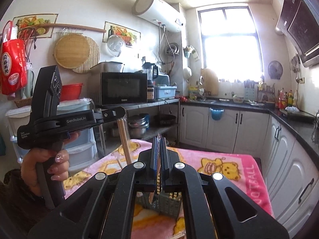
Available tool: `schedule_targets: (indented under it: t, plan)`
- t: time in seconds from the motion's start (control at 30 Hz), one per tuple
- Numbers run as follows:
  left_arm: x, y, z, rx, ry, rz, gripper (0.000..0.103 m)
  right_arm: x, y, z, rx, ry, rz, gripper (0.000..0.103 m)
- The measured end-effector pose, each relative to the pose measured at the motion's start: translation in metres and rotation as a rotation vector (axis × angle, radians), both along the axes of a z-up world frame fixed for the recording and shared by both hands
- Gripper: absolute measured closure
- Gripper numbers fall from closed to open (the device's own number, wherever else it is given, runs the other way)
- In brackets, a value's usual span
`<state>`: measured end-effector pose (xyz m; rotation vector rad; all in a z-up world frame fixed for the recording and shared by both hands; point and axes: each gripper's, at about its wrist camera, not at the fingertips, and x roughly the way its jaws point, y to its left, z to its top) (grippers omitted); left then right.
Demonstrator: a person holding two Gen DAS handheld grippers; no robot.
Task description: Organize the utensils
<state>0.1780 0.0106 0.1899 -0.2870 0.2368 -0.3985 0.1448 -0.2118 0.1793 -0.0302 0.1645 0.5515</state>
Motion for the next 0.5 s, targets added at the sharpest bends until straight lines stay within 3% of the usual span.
schedule_targets:
  t: [0.5]
  plan:
    - [0.019, -0.01, 0.032, 0.002, -0.075, -0.011, 0.101, 0.025, -0.007, 0.031, 0.013, -0.069, -0.06, 0.1]
